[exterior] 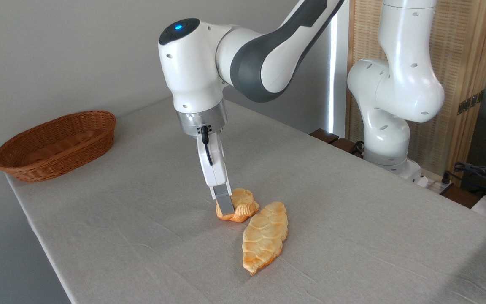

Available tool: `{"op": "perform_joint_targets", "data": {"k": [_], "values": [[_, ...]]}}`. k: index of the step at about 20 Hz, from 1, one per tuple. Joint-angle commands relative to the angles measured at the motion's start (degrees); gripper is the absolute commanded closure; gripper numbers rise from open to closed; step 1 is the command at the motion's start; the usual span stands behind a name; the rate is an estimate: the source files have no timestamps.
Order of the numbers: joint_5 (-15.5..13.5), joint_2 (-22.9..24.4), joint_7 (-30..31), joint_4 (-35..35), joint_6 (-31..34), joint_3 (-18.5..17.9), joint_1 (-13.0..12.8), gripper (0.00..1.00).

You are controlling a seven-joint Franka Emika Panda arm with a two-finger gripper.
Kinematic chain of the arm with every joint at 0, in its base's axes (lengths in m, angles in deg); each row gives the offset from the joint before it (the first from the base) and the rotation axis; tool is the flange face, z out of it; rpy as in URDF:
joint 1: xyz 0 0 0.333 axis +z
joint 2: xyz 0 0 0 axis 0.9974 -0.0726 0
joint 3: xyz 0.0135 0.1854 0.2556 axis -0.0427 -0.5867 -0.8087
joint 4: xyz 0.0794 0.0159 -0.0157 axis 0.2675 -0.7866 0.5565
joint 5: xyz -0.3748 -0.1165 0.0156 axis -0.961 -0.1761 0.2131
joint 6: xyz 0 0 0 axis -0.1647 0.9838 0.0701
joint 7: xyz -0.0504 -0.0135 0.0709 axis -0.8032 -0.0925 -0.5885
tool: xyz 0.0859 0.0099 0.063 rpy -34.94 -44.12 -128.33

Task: Put bread into the basket
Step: 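Close the gripper on the small round bread slice, then lift the bread slice and carry it over the wicker basket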

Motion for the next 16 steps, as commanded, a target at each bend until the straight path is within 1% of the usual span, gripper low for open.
{"op": "perform_joint_targets", "data": {"k": [1,2,4,6,7,9,12,14,16], "values": [[-0.9,0.4,1.2,0.9,-1.2,0.0,-0.2,0.53],[-2.1,0.3,3.8,2.1,-1.2,0.5,-0.7,0.53],[-4.4,0.2,9.7,5.3,-1.2,2.7,-1.1,0.53],[-6.6,-0.3,15.5,8.8,-1.3,6.0,-1.3,0.53],[-7.2,-0.9,18.7,10.9,-1.3,7.7,-1.3,0.53],[-7.2,-3.0,26.5,15.4,-1.3,11.2,-1.3,0.53],[-7.2,-7.6,37.6,23.2,-1.5,16.1,-1.3,0.53],[-6.9,-10.9,45.2,26.9,-5.2,19.5,-1.3,0.53],[-6.5,-13.8,51.6,28.9,-12.1,22.2,-1.4,0.53]]}}
